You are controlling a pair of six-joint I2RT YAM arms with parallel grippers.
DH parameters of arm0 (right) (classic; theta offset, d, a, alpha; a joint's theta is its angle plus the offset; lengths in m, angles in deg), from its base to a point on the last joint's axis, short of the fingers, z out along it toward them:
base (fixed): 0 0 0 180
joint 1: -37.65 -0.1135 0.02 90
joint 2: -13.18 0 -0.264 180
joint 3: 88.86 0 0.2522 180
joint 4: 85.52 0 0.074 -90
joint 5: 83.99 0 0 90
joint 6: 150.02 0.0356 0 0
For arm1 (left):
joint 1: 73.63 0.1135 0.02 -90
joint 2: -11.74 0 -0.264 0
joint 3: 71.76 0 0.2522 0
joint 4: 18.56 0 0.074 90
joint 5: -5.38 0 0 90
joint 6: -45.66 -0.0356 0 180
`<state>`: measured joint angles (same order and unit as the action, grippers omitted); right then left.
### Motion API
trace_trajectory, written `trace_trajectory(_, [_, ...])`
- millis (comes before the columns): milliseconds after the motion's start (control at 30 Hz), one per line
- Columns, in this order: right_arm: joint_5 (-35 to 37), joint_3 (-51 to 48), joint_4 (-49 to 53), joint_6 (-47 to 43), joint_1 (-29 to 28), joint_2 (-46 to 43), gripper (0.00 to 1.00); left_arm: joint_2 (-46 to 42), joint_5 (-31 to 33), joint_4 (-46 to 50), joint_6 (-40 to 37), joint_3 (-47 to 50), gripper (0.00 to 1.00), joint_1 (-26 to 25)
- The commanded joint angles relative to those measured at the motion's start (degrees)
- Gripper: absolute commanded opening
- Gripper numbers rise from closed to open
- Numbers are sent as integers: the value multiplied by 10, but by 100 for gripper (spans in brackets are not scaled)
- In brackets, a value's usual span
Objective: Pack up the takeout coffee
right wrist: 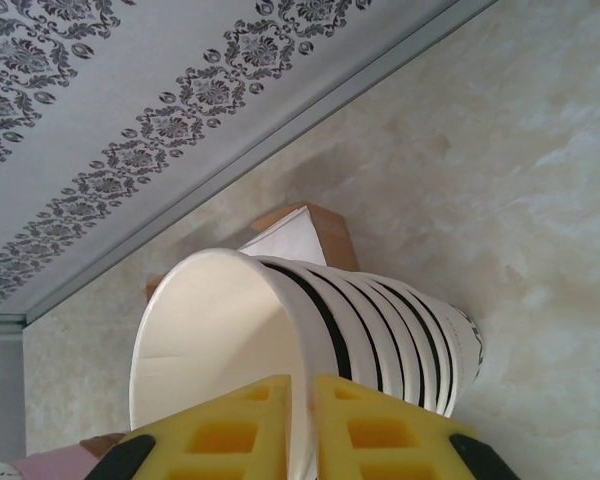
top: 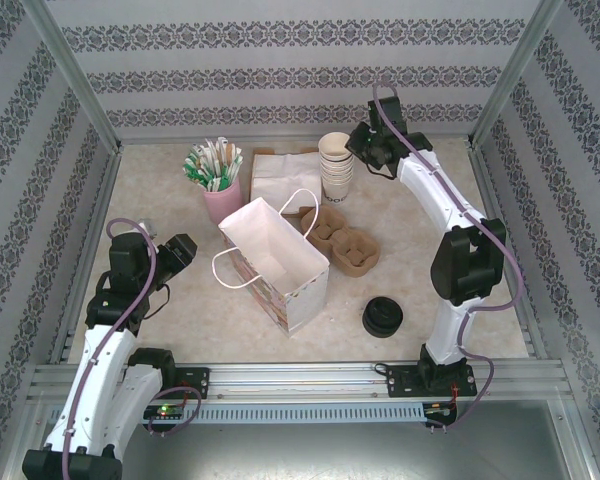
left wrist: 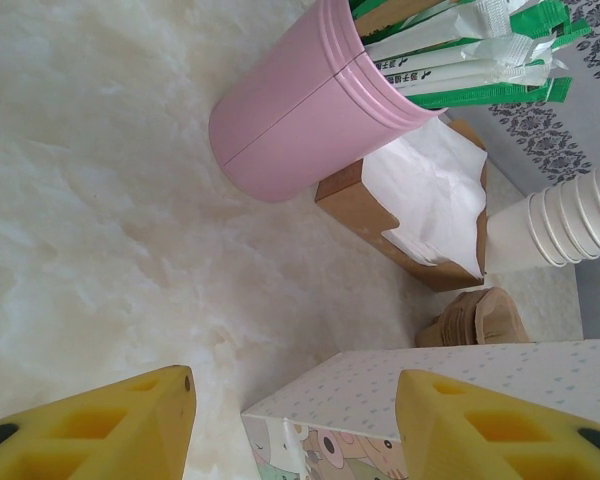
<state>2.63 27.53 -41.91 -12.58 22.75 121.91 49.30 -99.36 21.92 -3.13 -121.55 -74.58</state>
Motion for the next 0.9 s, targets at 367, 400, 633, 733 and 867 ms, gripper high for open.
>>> trace_trajectory(367, [26, 35, 37, -29, -8, 25, 23, -13, 14, 29, -9, -27, 56, 4])
trace_trajectory(400, [30, 38, 43, -31, -8, 27, 23, -13, 15, 29, -9, -27, 56, 4])
trace_trajectory(633, [55, 45, 63, -47, -9, 32, 23, -13, 22, 36, -13, -33, 56, 5])
trace_trajectory(733, [62, 42, 62, -51, -11, 32, 25, -13, 25, 35, -12, -33, 56, 4])
trace_trajectory(867, [62, 43, 58, -58, -14, 34, 24, -11, 24, 33, -10, -33, 56, 4])
